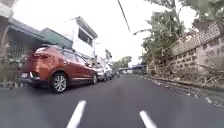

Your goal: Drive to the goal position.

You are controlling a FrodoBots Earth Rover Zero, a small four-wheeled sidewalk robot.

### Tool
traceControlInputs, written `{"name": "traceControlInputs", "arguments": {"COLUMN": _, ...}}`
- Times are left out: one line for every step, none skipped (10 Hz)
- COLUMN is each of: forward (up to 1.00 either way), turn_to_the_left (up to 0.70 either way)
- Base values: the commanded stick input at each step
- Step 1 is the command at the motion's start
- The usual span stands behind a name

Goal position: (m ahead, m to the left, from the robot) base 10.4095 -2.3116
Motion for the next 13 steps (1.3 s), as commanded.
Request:
{"name": "traceControlInputs", "arguments": {"forward": 1.00, "turn_to_the_left": 0.00}}
{"name": "traceControlInputs", "arguments": {"forward": 1.00, "turn_to_the_left": 0.00}}
{"name": "traceControlInputs", "arguments": {"forward": 1.00, "turn_to_the_left": 0.00}}
{"name": "traceControlInputs", "arguments": {"forward": 1.00, "turn_to_the_left": 0.00}}
{"name": "traceControlInputs", "arguments": {"forward": 1.00, "turn_to_the_left": 0.00}}
{"name": "traceControlInputs", "arguments": {"forward": 1.00, "turn_to_the_left": 0.00}}
{"name": "traceControlInputs", "arguments": {"forward": 1.00, "turn_to_the_left": -0.03}}
{"name": "traceControlInputs", "arguments": {"forward": 1.00, "turn_to_the_left": -0.08}}
{"name": "traceControlInputs", "arguments": {"forward": 1.00, "turn_to_the_left": -0.12}}
{"name": "traceControlInputs", "arguments": {"forward": 1.00, "turn_to_the_left": -0.17}}
{"name": "traceControlInputs", "arguments": {"forward": 1.00, "turn_to_the_left": -0.22}}
{"name": "traceControlInputs", "arguments": {"forward": 1.00, "turn_to_the_left": -0.26}}
{"name": "traceControlInputs", "arguments": {"forward": 1.00, "turn_to_the_left": -0.31}}
